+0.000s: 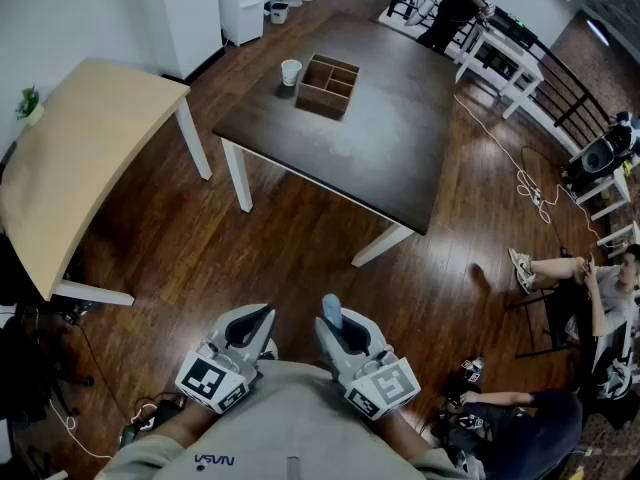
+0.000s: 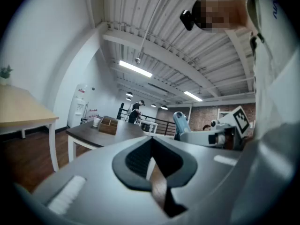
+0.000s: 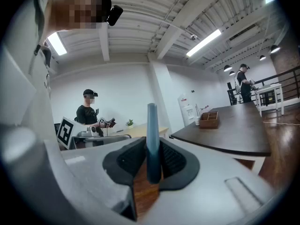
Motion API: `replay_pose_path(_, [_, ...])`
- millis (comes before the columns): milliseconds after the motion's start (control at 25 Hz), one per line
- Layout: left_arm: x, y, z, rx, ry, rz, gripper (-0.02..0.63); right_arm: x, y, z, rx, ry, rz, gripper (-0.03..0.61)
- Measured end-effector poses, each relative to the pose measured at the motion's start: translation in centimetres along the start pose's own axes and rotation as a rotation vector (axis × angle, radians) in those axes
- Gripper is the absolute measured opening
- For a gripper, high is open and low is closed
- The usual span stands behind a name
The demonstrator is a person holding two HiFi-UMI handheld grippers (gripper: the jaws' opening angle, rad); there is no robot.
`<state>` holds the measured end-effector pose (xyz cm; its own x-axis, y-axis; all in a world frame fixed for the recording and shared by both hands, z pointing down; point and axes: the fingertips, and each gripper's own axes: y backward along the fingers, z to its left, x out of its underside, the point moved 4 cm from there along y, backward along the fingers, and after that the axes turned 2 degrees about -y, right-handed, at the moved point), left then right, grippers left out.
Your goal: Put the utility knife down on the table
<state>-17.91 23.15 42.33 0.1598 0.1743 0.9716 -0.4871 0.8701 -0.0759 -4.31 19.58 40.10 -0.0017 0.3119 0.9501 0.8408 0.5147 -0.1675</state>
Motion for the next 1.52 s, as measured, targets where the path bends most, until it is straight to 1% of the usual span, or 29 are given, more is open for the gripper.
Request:
replay_pose_path(160, [0.1,0.3,3.4,-0.034,0.013,-0.003,0.002,0.0,-3.7,0.2,-0.020,0.006,0.002,0.078])
replay_pose_path(280, [-0.3,-0.2,4.8,-0.046,0.019,-0.009,0.002,-0.3,-5.3,-0.2,-0.025,0.012,0.015,0.078])
replay_pose_path(400, [-0.7,-1.5,5.6,-0.035,0.020,-0.003,0.002,-0.7,-6.1,-1.4,-0.014,0.010,0.016,0.078])
replay_pose_path(560, [-0.9,-4.6,6.6,-0.017,-0.009,0.011,0.002,-0.7,-7.4,-4.4,-0.004,-0.017,0.016,0.078])
replay_pose_path(760, [-2.0,-10.5,8.5,-0.024,-0.031,0.039,0.002,-1.9,-9.6,-9.6,-0.015,-0.032,0.010,0.078])
replay_pose_path(1080, [-4.7,-22.3,9.8,0.010,-0.072,0.107,0.002,-5.6,-11.8,-19.5,-0.008,-0.074,0.000,0.078])
replay_pose_path(1160, [-5.1,-25.4,10.1,0.016,-0.083,0.111,0.002,-6.5,-12.3,-22.4,0.006,-0.078,-0.002,0.078])
replay_pose_path(1280, [-5.0,-30.3,10.8,0.032,-0.123,0.128,0.002,-7.2,-12.9,-26.8,0.042,-0.090,0.004,0.078])
replay_pose_path(1400, [-5.0,-34.3,11.6,0.038,-0.144,0.143,0.002,-7.2,-13.4,-30.9,0.085,-0.095,0.035,0.080])
replay_pose_path(1520, [-5.2,-37.0,11.8,0.056,-0.155,0.150,0.002,-6.6,-14.1,-34.4,0.129,-0.078,0.081,0.080])
